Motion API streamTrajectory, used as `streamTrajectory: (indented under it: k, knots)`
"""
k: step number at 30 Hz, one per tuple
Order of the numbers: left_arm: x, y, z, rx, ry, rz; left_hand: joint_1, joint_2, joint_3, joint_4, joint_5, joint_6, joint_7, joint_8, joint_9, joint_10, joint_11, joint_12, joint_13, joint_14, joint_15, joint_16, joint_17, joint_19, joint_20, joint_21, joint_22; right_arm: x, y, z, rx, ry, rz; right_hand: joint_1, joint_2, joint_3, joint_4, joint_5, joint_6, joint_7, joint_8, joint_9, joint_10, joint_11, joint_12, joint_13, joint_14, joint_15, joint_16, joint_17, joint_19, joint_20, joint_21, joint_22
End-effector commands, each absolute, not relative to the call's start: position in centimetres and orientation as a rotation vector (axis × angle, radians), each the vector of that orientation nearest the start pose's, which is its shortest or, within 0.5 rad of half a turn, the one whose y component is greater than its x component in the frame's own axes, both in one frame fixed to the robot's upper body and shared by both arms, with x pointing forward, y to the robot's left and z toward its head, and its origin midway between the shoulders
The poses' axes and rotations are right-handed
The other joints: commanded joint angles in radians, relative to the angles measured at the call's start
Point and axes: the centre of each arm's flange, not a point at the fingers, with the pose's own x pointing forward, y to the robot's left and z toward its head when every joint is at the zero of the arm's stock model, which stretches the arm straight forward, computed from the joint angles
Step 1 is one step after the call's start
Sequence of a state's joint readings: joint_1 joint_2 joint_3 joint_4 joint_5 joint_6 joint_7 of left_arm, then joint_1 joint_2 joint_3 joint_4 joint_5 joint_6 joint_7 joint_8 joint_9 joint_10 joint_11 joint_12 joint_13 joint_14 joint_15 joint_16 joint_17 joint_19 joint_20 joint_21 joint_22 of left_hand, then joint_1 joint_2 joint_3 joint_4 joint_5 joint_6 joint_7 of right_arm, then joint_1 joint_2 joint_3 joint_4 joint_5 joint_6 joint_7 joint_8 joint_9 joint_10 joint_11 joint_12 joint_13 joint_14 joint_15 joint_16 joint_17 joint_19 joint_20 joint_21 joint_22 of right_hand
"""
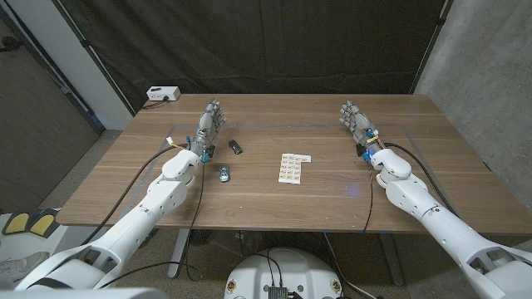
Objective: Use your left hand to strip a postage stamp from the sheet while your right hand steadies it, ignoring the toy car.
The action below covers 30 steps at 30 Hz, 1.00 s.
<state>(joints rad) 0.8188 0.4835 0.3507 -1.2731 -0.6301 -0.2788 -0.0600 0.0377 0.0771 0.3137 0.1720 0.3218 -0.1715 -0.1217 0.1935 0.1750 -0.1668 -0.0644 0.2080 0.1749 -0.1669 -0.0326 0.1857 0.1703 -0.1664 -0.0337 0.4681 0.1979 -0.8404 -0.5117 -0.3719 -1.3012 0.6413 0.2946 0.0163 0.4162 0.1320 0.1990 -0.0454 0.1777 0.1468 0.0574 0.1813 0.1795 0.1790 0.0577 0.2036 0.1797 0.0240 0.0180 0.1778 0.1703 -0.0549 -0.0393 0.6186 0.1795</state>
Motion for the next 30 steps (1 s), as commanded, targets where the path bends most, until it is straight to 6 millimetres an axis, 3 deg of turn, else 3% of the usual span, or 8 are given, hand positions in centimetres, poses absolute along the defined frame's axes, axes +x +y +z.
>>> streamTrajectory:
  k: [1, 3, 7, 8, 10, 14, 23, 30]
  knots:
    - [66.5, 28.4, -1.3, -0.002, -0.593, -0.25, 0.005, 0.076, 0.01, -0.003, 0.007, -0.086, -0.008, 0.007, 0.005, -0.012, 0.0, 0.007, 0.004, -0.073, -0.027, 0.005, 0.003, -0.087, -0.012, 0.006, 0.001, 65.2, -29.0, -2.5, 0.028, -0.603, 0.187, 0.009, 0.0, 0.007, -0.005, 0.006, 0.007, 0.001, 0.005, 0.001, 0.006, -0.003, 0.006, 0.004, 0.002, 0.012, 0.007, 0.003, -0.007, -0.006, 0.005, 0.004]
    - [66.5, 28.3, -1.2, 0.012, -0.594, -0.254, 0.009, 0.074, 0.011, -0.007, 0.007, -0.081, -0.01, 0.009, 0.005, -0.011, -0.002, 0.007, 0.004, -0.071, -0.027, 0.005, 0.003, -0.086, -0.012, 0.006, 0.001, 65.3, -29.0, -2.5, 0.025, -0.604, 0.188, 0.01, 0.0, 0.008, -0.006, 0.006, 0.006, 0.002, 0.005, 0.001, 0.006, -0.003, 0.006, 0.004, 0.002, 0.012, 0.007, 0.003, -0.006, -0.007, 0.004, 0.004]
    - [66.4, 28.2, -0.9, 0.067, -0.592, -0.271, 0.091, 0.046, 0.033, -0.067, -0.009, -0.01, -0.01, 0.024, 0.006, 0.033, 0.002, 0.012, 0.005, -0.022, -0.018, 0.007, 0.0, -0.055, 0.004, 0.01, -0.004, 65.3, -29.0, -2.5, 0.022, -0.606, 0.187, 0.011, -0.001, 0.008, -0.008, 0.007, 0.006, 0.001, 0.005, 0.001, 0.007, 0.001, 0.006, 0.004, 0.002, 0.012, 0.007, 0.003, -0.005, -0.006, 0.003, 0.004]
    - [66.4, 28.2, -0.8, 0.089, -0.589, -0.277, 0.133, 0.024, 0.037, -0.099, -0.025, 0.022, -0.014, 0.027, 0.007, 0.062, 0.0, 0.017, 0.006, 0.015, -0.008, 0.012, 0.002, -0.034, 0.03, 0.015, -0.003, 65.3, -29.0, -2.5, 0.028, -0.604, 0.185, 0.011, -0.001, 0.008, -0.008, 0.007, 0.006, 0.001, 0.005, 0.001, 0.007, 0.0, 0.006, 0.004, 0.003, 0.012, 0.007, 0.003, -0.006, -0.006, 0.003, 0.004]
    - [66.3, 28.1, -0.5, 0.138, -0.582, -0.286, 0.17, 0.009, 0.041, -0.126, -0.043, 0.053, -0.013, 0.03, 0.008, 0.102, -0.004, 0.024, 0.008, 0.051, -0.006, 0.016, 0.003, -0.046, 0.052, 0.008, -0.002, 65.3, -29.0, -2.5, 0.026, -0.606, 0.186, 0.011, -0.001, 0.008, -0.009, 0.007, 0.006, 0.001, 0.005, 0.001, 0.006, 0.0, 0.006, 0.004, 0.003, 0.012, 0.007, 0.003, -0.005, -0.007, 0.002, 0.004]
    - [66.2, 27.9, 0.3, 0.236, -0.576, -0.298, 0.233, -0.013, 0.045, -0.171, -0.071, 0.102, 0.011, 0.033, 0.01, 0.173, -0.008, 0.036, 0.011, 0.124, 0.039, 0.031, 0.011, -0.023, 0.117, 0.011, 0.002, 65.3, -28.9, -2.6, 0.031, -0.607, 0.185, 0.011, -0.001, 0.008, -0.011, 0.007, 0.006, 0.001, 0.005, 0.001, 0.007, 0.0, 0.006, 0.004, 0.002, 0.012, 0.007, 0.003, -0.004, -0.006, 0.001, 0.004]
    - [65.7, 26.8, 2.2, 0.458, -0.587, -0.316, 0.329, -0.011, 0.069, -0.229, -0.093, 0.22, 0.055, 0.061, 0.015, 0.267, 0.025, 0.054, 0.02, 0.181, 0.035, 0.046, 0.028, -0.01, 0.148, 0.013, 0.008, 65.0, -28.9, -3.0, 0.039, -0.614, 0.182, 0.011, -0.001, 0.008, -0.014, 0.007, 0.006, 0.0, 0.006, 0.001, 0.006, -0.004, 0.006, 0.004, 0.003, 0.012, 0.007, 0.003, -0.004, -0.007, -0.002, 0.004]
    - [65.3, 25.3, 3.6, 0.61, -0.614, -0.319, 0.429, 0.013, 0.109, -0.285, -0.103, 0.309, 0.06, 0.082, 0.019, 0.334, 0.017, 0.07, 0.029, 0.249, 0.014, 0.072, 0.046, 0.034, 0.162, 0.03, 0.013, 64.5, -29.1, -3.2, 0.045, -0.627, 0.174, 0.01, -0.001, 0.008, -0.015, 0.006, 0.006, -0.001, 0.006, 0.001, 0.007, -0.004, 0.006, 0.004, 0.003, 0.011, 0.007, 0.003, -0.003, -0.006, -0.004, 0.004]
